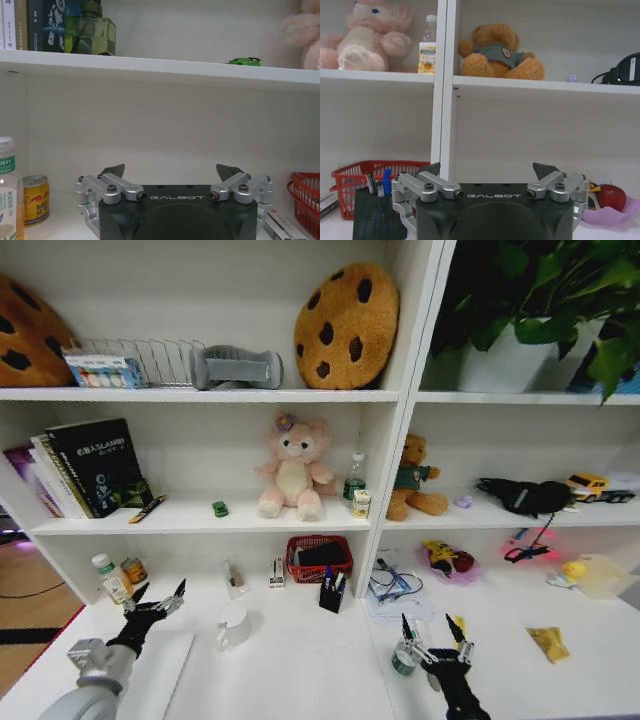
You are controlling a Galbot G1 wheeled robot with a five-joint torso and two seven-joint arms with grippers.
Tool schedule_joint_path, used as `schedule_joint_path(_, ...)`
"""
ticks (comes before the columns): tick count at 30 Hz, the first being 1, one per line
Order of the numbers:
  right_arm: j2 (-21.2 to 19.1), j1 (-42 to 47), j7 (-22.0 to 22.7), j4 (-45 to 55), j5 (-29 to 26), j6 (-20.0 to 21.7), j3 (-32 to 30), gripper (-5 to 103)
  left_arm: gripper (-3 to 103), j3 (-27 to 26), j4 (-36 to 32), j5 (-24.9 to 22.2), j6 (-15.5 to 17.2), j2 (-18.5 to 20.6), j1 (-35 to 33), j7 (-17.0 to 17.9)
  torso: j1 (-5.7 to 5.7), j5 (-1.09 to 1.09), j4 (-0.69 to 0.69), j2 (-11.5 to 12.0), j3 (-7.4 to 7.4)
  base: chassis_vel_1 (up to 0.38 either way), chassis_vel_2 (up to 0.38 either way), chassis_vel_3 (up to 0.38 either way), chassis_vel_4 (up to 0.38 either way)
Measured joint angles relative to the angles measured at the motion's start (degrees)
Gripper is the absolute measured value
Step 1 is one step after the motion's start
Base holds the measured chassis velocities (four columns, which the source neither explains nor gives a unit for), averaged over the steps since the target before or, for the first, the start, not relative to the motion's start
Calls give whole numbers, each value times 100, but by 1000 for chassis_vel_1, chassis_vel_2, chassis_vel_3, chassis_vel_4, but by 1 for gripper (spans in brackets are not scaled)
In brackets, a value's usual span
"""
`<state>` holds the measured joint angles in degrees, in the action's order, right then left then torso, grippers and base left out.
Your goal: Organize the objects on the table.
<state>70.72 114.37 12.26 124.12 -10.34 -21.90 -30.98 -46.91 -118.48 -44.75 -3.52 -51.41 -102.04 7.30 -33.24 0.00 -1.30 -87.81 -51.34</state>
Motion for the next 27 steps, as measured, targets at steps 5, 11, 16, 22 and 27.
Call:
schedule_joint_path(5, -57, -142, -175, -179, -36, 71, 72, 95, 100, 1, 0, 0, 0, 0, 0, -1, 0, -1, 0, 0, 0, 0, 0, 0, 0)
schedule_joint_path(11, -79, -221, -198, -197, -80, 138, 101, 74, 100, 1, 0, 0, 0, 0, 0, -1, 0, -1, 0, 0, 0, 0, 0, 0, 0)
schedule_joint_path(16, -53, -201, -193, -219, -98, 153, 126, 52, 100, 1, 0, 0, 0, 0, 0, -1, 0, -1, 0, 0, 0, 0, 0, 0, 0)
schedule_joint_path(22, 25, -102, -186, -160, -73, 136, 140, 31, 100, 2, 0, 0, 1, 0, 0, -1, 0, 0, 0, 0, 0, 0, 0, 0, 0)
schedule_joint_path(27, 92, 130, -132, 71, -68, 128, 105, 30, 100, 2, 0, 0, 1, 0, 0, -1, 0, 0, 0, 0, 0, 0, 0, 0, 0)
